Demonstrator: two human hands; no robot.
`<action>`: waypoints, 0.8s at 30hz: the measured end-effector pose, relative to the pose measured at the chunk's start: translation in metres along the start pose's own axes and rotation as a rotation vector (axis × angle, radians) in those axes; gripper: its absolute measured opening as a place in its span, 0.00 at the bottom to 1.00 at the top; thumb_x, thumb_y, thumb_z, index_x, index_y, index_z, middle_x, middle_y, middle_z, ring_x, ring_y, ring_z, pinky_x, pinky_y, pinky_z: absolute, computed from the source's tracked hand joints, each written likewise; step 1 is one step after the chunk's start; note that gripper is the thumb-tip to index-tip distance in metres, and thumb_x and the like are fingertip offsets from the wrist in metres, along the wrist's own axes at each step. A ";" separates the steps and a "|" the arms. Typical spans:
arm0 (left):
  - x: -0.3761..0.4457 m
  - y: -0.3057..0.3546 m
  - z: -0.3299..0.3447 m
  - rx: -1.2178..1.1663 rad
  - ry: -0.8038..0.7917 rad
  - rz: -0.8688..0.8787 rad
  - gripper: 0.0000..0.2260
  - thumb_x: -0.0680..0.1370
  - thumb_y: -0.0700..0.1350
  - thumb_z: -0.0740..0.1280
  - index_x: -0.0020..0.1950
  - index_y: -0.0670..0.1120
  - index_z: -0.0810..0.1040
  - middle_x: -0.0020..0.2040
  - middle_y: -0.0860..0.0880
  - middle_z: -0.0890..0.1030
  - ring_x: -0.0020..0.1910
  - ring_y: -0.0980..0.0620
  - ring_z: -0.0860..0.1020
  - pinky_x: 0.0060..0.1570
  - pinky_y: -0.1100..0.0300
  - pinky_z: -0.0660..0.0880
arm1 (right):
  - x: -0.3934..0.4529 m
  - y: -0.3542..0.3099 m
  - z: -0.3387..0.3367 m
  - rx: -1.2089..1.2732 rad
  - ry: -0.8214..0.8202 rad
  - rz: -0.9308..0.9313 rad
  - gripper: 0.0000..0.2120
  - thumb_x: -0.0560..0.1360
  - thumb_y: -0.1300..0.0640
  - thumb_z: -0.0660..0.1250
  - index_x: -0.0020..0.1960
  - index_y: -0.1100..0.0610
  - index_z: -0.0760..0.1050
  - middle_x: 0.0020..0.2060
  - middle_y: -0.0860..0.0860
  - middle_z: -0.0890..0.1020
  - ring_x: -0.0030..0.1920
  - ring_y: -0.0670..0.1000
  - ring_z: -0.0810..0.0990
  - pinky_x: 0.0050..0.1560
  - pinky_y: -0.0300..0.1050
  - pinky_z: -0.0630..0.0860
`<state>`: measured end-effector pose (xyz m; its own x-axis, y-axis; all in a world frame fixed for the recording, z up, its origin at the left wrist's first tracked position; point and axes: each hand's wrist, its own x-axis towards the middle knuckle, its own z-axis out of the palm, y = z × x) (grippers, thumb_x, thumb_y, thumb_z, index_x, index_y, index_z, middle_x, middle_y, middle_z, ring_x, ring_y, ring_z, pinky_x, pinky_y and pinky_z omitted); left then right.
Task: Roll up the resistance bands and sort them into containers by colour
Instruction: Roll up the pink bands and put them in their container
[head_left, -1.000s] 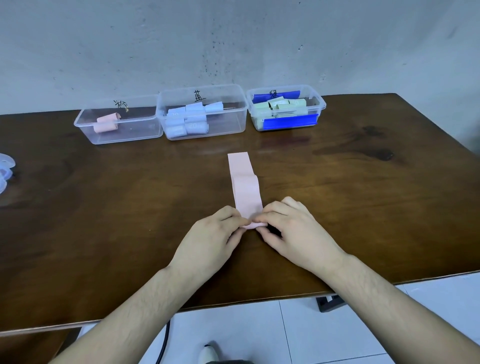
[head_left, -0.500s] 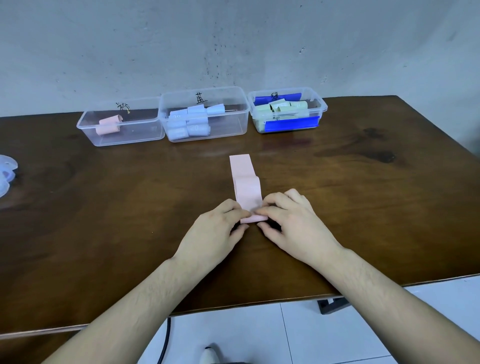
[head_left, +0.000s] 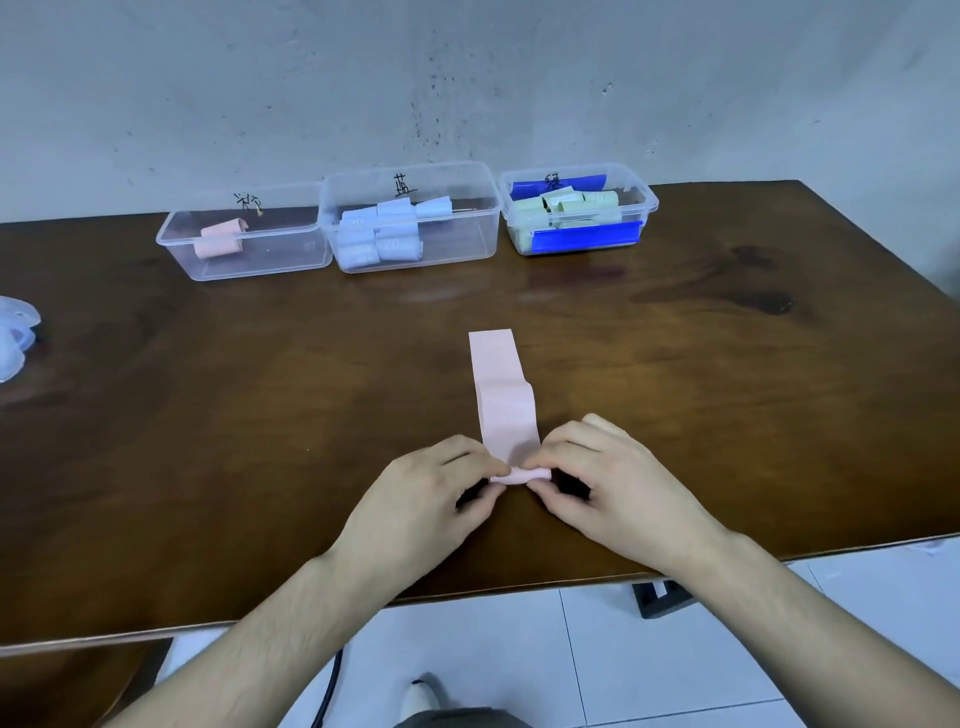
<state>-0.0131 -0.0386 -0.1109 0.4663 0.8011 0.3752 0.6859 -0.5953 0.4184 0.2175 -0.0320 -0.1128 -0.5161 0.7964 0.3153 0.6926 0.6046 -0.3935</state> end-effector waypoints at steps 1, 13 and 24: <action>-0.003 0.002 0.001 -0.001 -0.005 0.005 0.06 0.75 0.44 0.74 0.51 0.49 0.85 0.48 0.55 0.82 0.41 0.69 0.65 0.43 0.84 0.62 | -0.004 0.000 0.001 0.010 -0.001 -0.001 0.09 0.79 0.52 0.70 0.58 0.46 0.81 0.51 0.37 0.78 0.48 0.44 0.73 0.50 0.34 0.70; -0.002 0.002 0.003 -0.006 -0.012 -0.110 0.09 0.80 0.48 0.67 0.57 0.51 0.83 0.52 0.59 0.76 0.42 0.65 0.73 0.43 0.77 0.68 | -0.004 -0.003 0.007 -0.021 0.024 0.035 0.12 0.79 0.52 0.69 0.61 0.43 0.79 0.53 0.36 0.78 0.51 0.45 0.71 0.55 0.47 0.74; 0.003 -0.001 0.008 0.063 0.020 -0.083 0.09 0.77 0.42 0.72 0.56 0.50 0.83 0.52 0.56 0.78 0.39 0.63 0.66 0.40 0.73 0.67 | 0.002 0.002 0.009 -0.081 0.065 0.075 0.16 0.79 0.50 0.69 0.66 0.45 0.78 0.56 0.38 0.76 0.54 0.46 0.71 0.55 0.47 0.72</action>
<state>-0.0078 -0.0345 -0.1172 0.3959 0.8454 0.3585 0.7555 -0.5218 0.3962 0.2133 -0.0291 -0.1209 -0.4292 0.8352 0.3438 0.7679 0.5378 -0.3480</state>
